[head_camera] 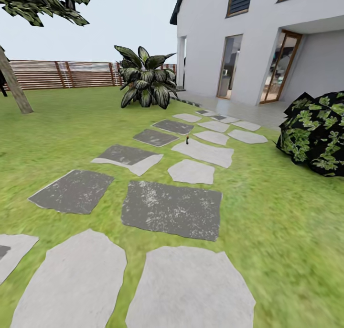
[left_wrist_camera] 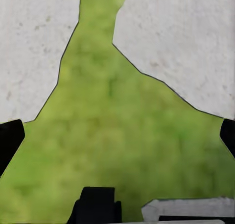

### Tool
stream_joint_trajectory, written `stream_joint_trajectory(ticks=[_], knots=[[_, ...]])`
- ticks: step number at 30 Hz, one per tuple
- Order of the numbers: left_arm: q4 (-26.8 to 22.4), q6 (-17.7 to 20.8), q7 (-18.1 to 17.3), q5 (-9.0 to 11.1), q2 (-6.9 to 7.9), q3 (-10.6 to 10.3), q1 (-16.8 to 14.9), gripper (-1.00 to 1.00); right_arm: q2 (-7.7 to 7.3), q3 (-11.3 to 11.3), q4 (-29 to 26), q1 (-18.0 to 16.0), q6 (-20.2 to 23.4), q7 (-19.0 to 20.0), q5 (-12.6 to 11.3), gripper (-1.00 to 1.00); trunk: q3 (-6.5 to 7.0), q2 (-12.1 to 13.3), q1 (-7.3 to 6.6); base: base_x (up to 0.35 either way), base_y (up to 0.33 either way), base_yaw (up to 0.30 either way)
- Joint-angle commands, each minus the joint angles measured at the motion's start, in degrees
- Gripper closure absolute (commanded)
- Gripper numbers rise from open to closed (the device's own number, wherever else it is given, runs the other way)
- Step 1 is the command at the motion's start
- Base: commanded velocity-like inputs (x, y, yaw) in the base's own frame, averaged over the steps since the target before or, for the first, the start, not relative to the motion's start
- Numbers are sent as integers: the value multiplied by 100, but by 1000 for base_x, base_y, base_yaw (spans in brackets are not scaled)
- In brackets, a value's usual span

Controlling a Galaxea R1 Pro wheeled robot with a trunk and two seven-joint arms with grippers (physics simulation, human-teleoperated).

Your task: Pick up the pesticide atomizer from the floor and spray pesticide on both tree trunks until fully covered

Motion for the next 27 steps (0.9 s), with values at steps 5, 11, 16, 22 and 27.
stream_joint_trajectory(ticks=[5, 11, 16, 22, 27], knots=[[0, 2, 0, 0, 0, 0, 0, -100, 1, -8, -5, 0, -3, 0, -7, -100, 0, 0, 0, 340, 0, 0], [0, 0, 0, 0, 0, 0, 0, -100, 1, -9, -8, 0, -6, 0, -9, -100, 0, 0, 0, 340, 0, 0], [0, 1, 0, 0, 0, 0, 0, -100, -1, -9, -9, 0, -7, -2, -9, -100, 0, 0, 0, 340, 0, 0], [0, 2, 0, 0, 0, 0, 0, -100, 1, -12, -9, 0, -8, 0, -10, -100, 0, 0, 0, 340, 0, 0], [0, 2, 0, 0, 0, 0, 0, -100, 1, -17, -9, 0, -9, 0, -10, -100, 0, 0, 0, 340, 0, 0]])
